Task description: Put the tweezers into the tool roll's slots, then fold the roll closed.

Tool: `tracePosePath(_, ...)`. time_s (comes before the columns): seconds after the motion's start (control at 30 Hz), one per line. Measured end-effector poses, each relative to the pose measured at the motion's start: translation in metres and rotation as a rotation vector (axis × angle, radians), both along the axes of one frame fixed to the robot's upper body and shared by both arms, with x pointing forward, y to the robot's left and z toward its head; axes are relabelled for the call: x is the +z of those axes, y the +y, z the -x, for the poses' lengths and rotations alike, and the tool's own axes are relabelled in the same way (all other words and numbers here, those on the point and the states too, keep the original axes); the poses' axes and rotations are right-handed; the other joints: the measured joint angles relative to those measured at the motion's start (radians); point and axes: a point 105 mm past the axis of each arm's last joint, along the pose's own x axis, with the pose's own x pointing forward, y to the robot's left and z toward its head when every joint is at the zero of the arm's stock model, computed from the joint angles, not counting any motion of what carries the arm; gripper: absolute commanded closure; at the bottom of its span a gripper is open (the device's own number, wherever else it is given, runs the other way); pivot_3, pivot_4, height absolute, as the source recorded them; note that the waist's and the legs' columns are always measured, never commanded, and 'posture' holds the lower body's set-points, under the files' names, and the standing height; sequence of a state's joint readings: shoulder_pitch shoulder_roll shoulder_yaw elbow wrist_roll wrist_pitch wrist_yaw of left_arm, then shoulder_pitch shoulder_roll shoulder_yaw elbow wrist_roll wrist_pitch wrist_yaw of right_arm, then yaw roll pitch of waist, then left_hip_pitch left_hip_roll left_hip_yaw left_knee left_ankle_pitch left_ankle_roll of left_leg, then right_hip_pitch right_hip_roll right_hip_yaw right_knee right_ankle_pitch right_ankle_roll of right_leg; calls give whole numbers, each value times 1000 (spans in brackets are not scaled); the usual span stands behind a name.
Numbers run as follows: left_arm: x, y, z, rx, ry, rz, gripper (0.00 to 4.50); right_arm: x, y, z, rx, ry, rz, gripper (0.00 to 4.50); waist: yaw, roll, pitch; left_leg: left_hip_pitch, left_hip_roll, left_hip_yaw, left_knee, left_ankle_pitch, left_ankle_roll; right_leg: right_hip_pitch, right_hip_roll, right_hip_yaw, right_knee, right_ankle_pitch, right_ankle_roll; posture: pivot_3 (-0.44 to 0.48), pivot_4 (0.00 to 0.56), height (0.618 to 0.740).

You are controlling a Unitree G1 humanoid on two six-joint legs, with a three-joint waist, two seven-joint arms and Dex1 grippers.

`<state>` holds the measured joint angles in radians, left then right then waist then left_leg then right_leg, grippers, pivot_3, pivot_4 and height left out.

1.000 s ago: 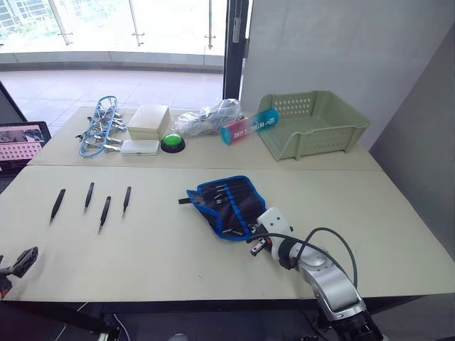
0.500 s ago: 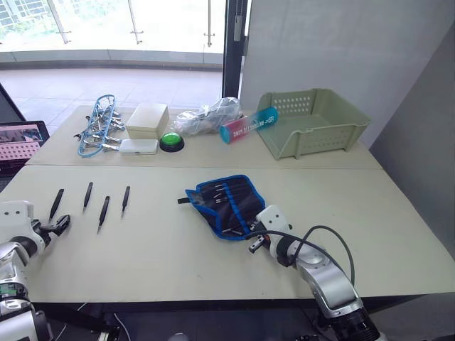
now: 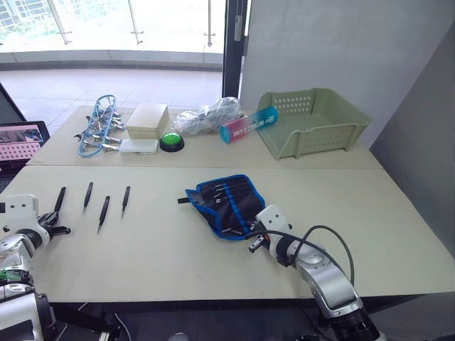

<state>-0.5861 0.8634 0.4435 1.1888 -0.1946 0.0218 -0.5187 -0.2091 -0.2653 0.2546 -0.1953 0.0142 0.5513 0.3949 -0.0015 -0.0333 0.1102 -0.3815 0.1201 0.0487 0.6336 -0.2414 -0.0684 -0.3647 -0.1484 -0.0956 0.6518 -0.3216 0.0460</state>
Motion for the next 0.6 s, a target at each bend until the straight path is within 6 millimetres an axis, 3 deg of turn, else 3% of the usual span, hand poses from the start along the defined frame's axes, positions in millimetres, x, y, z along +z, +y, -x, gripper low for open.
tracePosePath(0.17,4,0,-1,-1,-19,-15,4470,0,0,0,1,-2,-1,4500,0,-2,0,-2,0,0,0,0,-1,-2,0,0,3,0,0,0,150,716)
tracePosePath(0.3,42,-16,-19,-120,-138,-80,4470,2,0,-1,-2,-8,-2,4500,2,-13,4,-4,0,0,0,2,-4,-5,0,-1,5,0,0,0,150,716)
tracePosePath(0.37,76,-44,-36,-272,-232,-112,4470,4,-1,-2,-5,-13,-3,4500,6,-15,5,-5,0,0,1,4,-7,-4,0,-1,5,0,0,0,150,716)
tracePosePath(0.43,102,-88,-50,-464,-276,-119,4470,4,1,-3,-6,-13,-9,4500,6,-15,5,-4,0,0,1,4,-6,-4,0,0,6,0,0,0,150,716)
tracePosePath(0.53,106,-139,-60,-666,-241,-86,4470,5,5,-4,-3,-12,-21,4500,-1,-12,7,-3,0,0,1,4,-6,-4,0,0,5,0,0,0,150,716)
tracePosePath(0.6,100,-192,-65,-858,-184,-31,4470,5,6,-5,-12,-14,-24,4500,-1,-12,7,-3,0,0,1,4,-6,-4,0,0,5,0,0,0,150,716)
